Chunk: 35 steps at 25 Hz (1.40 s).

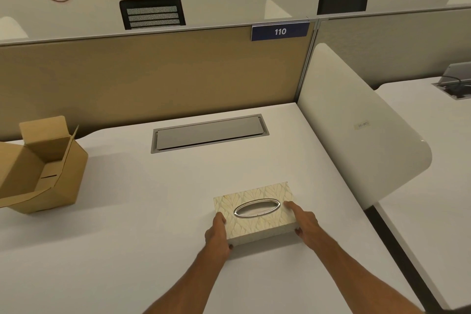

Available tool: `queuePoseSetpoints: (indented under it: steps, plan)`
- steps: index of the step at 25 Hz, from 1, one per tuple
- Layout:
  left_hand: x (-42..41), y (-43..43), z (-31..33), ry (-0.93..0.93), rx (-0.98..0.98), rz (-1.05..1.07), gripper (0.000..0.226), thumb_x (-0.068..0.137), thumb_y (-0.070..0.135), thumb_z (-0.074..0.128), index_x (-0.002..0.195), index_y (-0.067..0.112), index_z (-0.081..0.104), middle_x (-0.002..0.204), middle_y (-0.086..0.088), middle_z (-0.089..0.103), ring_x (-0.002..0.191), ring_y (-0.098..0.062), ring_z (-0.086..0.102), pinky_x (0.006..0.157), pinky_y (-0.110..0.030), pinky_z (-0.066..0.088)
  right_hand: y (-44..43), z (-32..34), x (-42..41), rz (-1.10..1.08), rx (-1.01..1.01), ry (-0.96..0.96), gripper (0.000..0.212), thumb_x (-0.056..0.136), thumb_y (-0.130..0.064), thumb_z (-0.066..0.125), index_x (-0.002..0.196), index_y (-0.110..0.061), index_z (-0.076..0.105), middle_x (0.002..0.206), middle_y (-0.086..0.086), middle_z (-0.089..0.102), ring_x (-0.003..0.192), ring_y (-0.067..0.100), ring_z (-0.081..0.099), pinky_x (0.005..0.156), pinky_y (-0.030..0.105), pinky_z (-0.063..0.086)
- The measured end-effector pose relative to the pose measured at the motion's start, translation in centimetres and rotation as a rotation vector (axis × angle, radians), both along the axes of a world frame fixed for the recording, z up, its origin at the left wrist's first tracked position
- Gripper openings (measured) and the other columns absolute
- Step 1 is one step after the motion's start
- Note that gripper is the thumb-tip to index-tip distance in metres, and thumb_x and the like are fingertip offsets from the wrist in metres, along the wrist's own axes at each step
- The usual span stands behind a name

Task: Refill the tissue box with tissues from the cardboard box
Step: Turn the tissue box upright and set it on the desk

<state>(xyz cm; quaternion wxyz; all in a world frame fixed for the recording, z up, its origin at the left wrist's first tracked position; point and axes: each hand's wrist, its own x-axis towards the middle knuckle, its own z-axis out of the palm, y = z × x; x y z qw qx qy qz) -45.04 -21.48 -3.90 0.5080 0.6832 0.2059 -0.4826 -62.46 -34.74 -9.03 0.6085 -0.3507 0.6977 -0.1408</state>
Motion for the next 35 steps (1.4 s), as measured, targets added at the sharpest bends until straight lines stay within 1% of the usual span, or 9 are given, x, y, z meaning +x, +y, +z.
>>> queuePoseSetpoints:
  steps: [4,6,15,20,23,28,30,32,35]
  plan:
    - [-0.1,0.0,-0.1,-0.010,0.007,-0.019,0.017,0.083,0.020,0.051,0.071,0.009,0.045,0.071,-0.009,0.047,0.064,-0.024,0.045,0.073,-0.038,0.040,-0.1,-0.4,0.1,0.011,-0.017,0.036,0.085,0.041,-0.061,0.074,0.101,-0.001,0.062,0.087,0.013,0.062,0.072,0.026,0.057,0.060,0.033,0.044]
    - [-0.1,0.0,-0.1,-0.014,-0.002,-0.023,0.017,0.084,0.020,0.051,0.071,0.009,0.046,0.070,-0.009,0.048,0.062,-0.024,0.046,0.071,-0.036,0.040,-0.2,-0.7,0.0,0.019,-0.029,0.046,0.090,0.037,-0.063,0.072,0.102,-0.002,0.062,0.086,0.012,0.058,0.070,0.026,0.054,0.057,0.033,0.043]
    - [0.1,0.0,-0.8,-0.025,-0.011,-0.067,0.015,0.084,0.023,0.048,0.077,0.010,0.048,0.073,-0.009,0.052,0.065,-0.025,0.049,0.065,-0.033,0.040,0.0,-0.6,0.3,0.046,-0.057,0.097,0.074,0.069,-0.057,0.070,0.113,0.001,0.056,0.098,0.013,0.053,0.085,0.028,0.050,0.066,0.035,0.042]
    - [0.4,0.0,-1.7,-0.021,-0.012,-0.098,0.023,0.080,0.026,0.049,0.094,0.008,0.052,0.082,-0.011,0.054,0.076,-0.028,0.052,0.067,-0.035,0.042,0.2,-0.4,0.2,0.060,-0.087,0.115,0.061,0.076,-0.052,0.068,0.104,0.000,0.055,0.098,0.013,0.054,0.089,0.029,0.051,0.074,0.037,0.044]
    - [0.5,0.0,-2.1,-0.027,0.002,-0.117,0.024,0.080,0.027,0.049,0.094,0.007,0.051,0.084,-0.010,0.052,0.083,-0.030,0.051,0.072,-0.038,0.043,0.3,-0.3,0.2,0.067,-0.112,0.132,0.054,0.079,-0.051,0.067,0.096,-0.001,0.054,0.088,0.010,0.054,0.089,0.029,0.053,0.081,0.041,0.049]
    - [0.5,-0.1,-2.3,-0.055,0.011,-0.128,0.021,0.083,0.029,0.047,0.085,0.008,0.050,0.081,-0.009,0.050,0.073,-0.025,0.048,0.074,-0.038,0.042,0.4,-0.1,0.2,0.122,-0.134,0.172,0.054,0.080,-0.055,0.064,0.084,-0.002,0.055,0.088,0.013,0.054,0.083,0.028,0.051,0.071,0.037,0.043]
    - [0.6,0.0,-2.5,-0.049,0.003,-0.131,0.024,0.081,0.031,0.048,0.087,0.008,0.052,0.087,-0.012,0.054,0.078,-0.028,0.050,0.072,-0.038,0.042,0.4,-0.1,0.2,0.129,-0.139,0.180,0.053,0.081,-0.055,0.062,0.081,-0.003,0.053,0.083,0.011,0.052,0.078,0.025,0.050,0.070,0.036,0.041]
    - [0.7,0.1,-2.8,-0.050,0.011,-0.147,0.030,0.078,0.033,0.049,0.094,0.008,0.054,0.096,-0.013,0.056,0.085,-0.031,0.052,0.074,-0.038,0.043,0.4,0.1,0.2,0.139,-0.139,0.185,0.055,0.083,-0.056,0.061,0.088,-0.001,0.055,0.080,0.009,0.051,0.076,0.024,0.050,0.069,0.035,0.041]
    - [0.9,0.1,-3.0,-0.060,0.025,-0.170,0.031,0.082,0.034,0.049,0.097,0.007,0.053,0.100,-0.013,0.054,0.092,-0.032,0.051,0.081,-0.040,0.044,0.6,0.2,0.2,0.176,-0.152,0.206,0.064,0.084,-0.058,0.058,0.106,0.003,0.057,0.097,0.015,0.056,0.086,0.028,0.052,0.070,0.034,0.040]
